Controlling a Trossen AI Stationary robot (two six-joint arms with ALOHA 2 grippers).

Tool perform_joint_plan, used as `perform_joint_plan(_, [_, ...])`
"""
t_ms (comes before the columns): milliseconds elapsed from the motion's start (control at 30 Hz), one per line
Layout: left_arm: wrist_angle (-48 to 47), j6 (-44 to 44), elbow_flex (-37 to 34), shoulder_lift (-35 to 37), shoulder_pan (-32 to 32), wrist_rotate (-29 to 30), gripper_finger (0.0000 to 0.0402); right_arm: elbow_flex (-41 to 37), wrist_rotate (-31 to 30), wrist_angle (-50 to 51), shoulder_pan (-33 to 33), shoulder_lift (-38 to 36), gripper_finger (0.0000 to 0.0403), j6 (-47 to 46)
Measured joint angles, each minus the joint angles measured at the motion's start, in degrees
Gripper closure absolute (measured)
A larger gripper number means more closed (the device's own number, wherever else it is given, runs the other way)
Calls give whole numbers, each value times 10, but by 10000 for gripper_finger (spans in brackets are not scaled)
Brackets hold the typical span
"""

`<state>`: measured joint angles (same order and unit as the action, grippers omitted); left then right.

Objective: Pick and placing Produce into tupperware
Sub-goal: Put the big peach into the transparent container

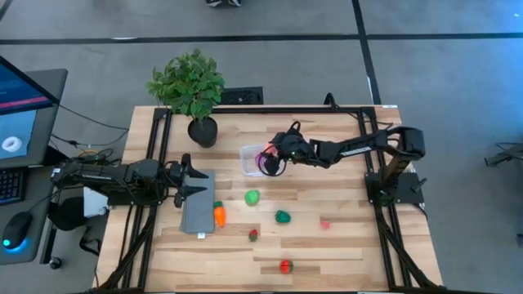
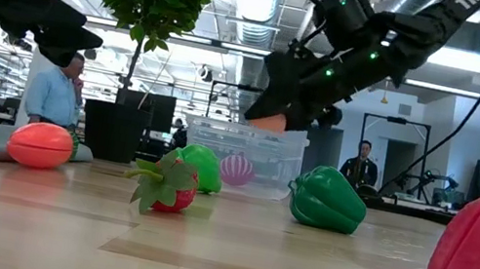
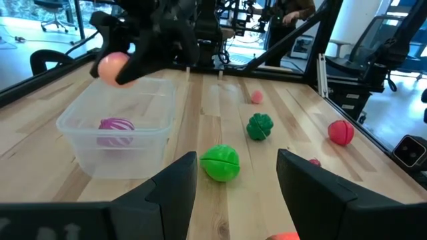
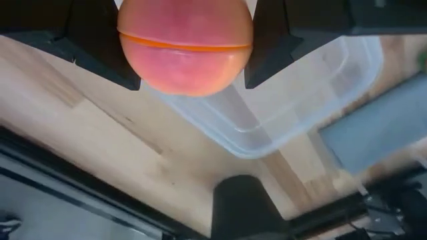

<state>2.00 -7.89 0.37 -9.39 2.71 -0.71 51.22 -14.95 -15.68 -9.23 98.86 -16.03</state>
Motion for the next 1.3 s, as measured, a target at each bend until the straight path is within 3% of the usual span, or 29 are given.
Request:
perform_joint_plan(1067, [0, 1, 0, 0, 0, 3, 205, 3, 2, 0, -2, 8, 120, 1])
perform_joint_plan(1300, [0, 1, 0, 0, 0, 3, 205, 3, 2, 0, -2, 8, 82, 1])
